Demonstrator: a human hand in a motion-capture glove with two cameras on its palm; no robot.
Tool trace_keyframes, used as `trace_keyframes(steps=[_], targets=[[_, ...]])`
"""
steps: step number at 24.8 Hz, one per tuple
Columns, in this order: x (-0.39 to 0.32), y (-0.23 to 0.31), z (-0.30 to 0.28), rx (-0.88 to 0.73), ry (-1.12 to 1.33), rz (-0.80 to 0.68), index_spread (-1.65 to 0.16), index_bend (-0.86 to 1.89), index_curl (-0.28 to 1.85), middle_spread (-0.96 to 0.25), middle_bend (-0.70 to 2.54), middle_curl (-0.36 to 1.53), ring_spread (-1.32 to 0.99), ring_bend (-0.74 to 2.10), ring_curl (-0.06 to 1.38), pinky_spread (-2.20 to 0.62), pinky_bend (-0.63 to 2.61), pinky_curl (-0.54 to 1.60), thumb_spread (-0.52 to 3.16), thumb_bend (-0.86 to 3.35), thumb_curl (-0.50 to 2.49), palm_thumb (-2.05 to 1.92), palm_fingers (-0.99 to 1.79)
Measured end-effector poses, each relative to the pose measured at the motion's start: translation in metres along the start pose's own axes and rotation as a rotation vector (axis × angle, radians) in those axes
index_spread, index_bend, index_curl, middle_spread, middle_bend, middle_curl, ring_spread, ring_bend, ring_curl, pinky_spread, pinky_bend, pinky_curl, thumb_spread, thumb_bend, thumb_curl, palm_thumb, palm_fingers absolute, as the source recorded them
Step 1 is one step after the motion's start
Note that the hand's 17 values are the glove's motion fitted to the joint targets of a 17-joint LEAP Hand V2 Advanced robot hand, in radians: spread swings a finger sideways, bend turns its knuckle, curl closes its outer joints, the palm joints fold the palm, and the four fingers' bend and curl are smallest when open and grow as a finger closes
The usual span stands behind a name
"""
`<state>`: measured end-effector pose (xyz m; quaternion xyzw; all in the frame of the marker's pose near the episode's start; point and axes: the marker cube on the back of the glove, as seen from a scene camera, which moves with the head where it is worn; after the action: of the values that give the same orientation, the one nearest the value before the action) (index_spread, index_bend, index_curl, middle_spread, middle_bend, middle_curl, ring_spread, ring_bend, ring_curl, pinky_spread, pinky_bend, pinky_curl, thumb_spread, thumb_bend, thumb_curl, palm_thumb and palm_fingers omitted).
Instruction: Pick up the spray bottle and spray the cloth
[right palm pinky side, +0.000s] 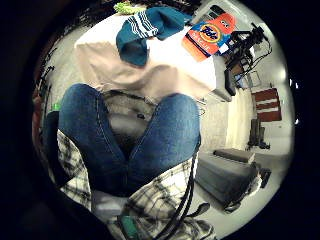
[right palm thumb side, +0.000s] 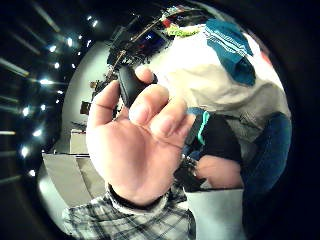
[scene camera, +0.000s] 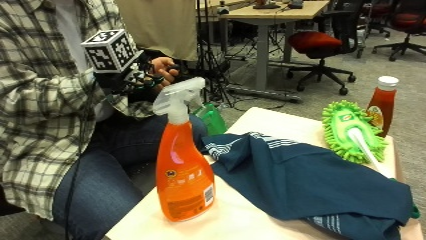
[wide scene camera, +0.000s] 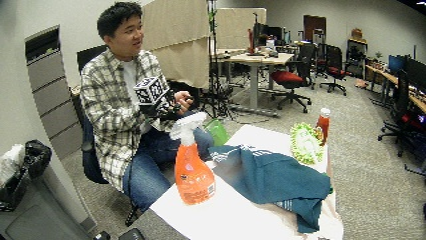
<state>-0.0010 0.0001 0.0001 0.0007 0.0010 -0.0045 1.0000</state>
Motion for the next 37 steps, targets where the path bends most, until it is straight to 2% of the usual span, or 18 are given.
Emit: trace_keyframes(steps=[8, 19, 24, 28, 32, 37], targets=[[0.003, -0.002, 0.000, -0.008, 0.004, 0.000, -0.18, 0.23, 0.16, 0.02, 0.19, 0.11, 0.10, 0.25, 0.09, 0.14, 0.23, 0.12, 0.75, 0.34, 0.20, 0.52, 0.14], [0.027, -0.005, 0.000, 0.008, -0.022, 0.082, -0.22, 0.21, 0.24, 0.02, 0.18, 0.17, 0.13, 0.25, 0.13, 0.17, 0.22, 0.18, 1.02, 0.30, 0.29, 0.54, 0.11], [0.068, -0.012, -0.007, 0.062, -0.072, 0.200, -0.22, 0.20, 0.26, 0.02, 0.18, 0.19, 0.13, 0.26, 0.15, 0.18, 0.22, 0.21, 1.09, 0.28, 0.33, 0.56, 0.11], [0.119, -0.029, -0.027, 0.163, -0.182, 0.295, -0.23, 0.18, 0.28, 0.02, 0.21, 0.21, 0.14, 0.26, 0.16, 0.18, 0.21, 0.22, 1.11, 0.25, 0.34, 0.57, 0.14], [0.171, -0.051, -0.044, 0.222, -0.342, 0.298, -0.24, 0.16, 0.27, 0.01, 0.20, 0.23, 0.12, 0.31, 0.18, 0.19, 0.23, 0.23, 1.09, 0.24, 0.37, 0.63, 0.24], [0.215, -0.076, -0.053, 0.250, -0.401, 0.312, -0.24, 0.16, 0.28, 0.01, 0.19, 0.24, 0.10, 0.35, 0.21, 0.20, 0.25, 0.26, 1.05, 0.21, 0.39, 0.69, 0.28]])
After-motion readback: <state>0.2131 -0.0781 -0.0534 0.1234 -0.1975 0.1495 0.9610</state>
